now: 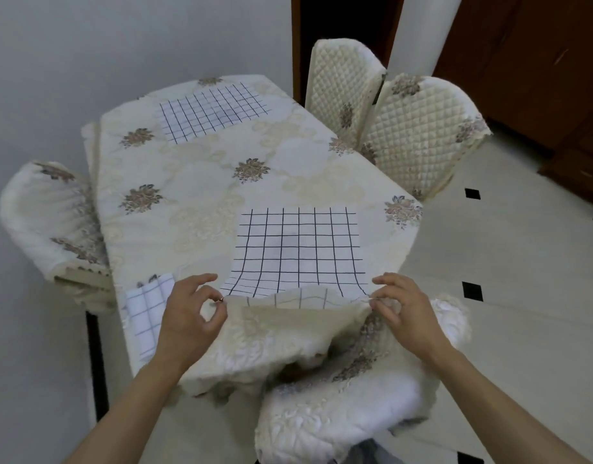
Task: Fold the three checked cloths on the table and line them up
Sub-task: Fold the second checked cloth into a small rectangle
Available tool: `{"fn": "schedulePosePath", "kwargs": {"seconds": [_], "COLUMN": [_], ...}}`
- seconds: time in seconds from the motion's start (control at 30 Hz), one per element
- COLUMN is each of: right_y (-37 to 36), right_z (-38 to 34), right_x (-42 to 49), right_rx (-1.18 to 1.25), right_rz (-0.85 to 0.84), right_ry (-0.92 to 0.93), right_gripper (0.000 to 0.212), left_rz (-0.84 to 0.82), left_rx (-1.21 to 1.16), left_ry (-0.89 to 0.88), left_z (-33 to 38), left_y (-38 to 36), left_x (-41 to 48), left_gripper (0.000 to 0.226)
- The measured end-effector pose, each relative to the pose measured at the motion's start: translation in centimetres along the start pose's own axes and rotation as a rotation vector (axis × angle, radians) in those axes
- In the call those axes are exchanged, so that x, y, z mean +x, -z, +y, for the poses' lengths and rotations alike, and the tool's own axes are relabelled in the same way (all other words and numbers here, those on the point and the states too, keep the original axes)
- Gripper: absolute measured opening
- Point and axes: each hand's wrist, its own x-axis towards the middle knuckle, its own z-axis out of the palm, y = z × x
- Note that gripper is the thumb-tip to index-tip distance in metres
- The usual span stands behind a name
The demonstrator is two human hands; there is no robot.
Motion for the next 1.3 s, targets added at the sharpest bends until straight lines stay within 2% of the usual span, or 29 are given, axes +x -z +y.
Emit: {"fn": "schedulePosePath", "kwargs": {"seconds": [0.13,0.27,0.43,0.73,0.8,0.97,1.3], "right_y": [0.4,1.2,1.7,1.6,1.5,0.9,-1.3], "right_z": [0.2,-0.1,-1.0,-1.2,-1.3,-1.1,-0.3], "right_x": [-2.2,-3.2,-3.6,-3.0,-2.8,-1.7,4.3], "right_rx": [0.049,0.063,0.063,0.091,0.093,0.1,0.037], "right_rz": [-0.003,0.001,0.001,0.012,0.011,0.007,0.11], "right_ry": [-0.023,-0.011,0.006,0.0,-0.002,-0.01,-0.189], "right_gripper": [0.019,0.016,0.009,0.009,0.008,0.008,0.007], "left_rz": [-0.015,0.045,0.087,0.078,0.091,0.097,0.036], "left_rx": [0.039,0.052,0.059,0.115,0.119,0.114,0.02], "left_ry": [0.019,0.018,0.032,0.011,0.017,0.051,0.008], "left_z": [1.6,2.7,3.4,2.4,2.2,1.4,-1.9], "left_y": [0.4,0.8,1.3,2.1,2.4,2.5,0.1], "left_x": [-2.5,-4.5,-5.8,-6.2,-5.8,-4.1,5.0], "left_gripper": [0.025,0.005,0.018,0.01,0.002,0.019,0.016]}}
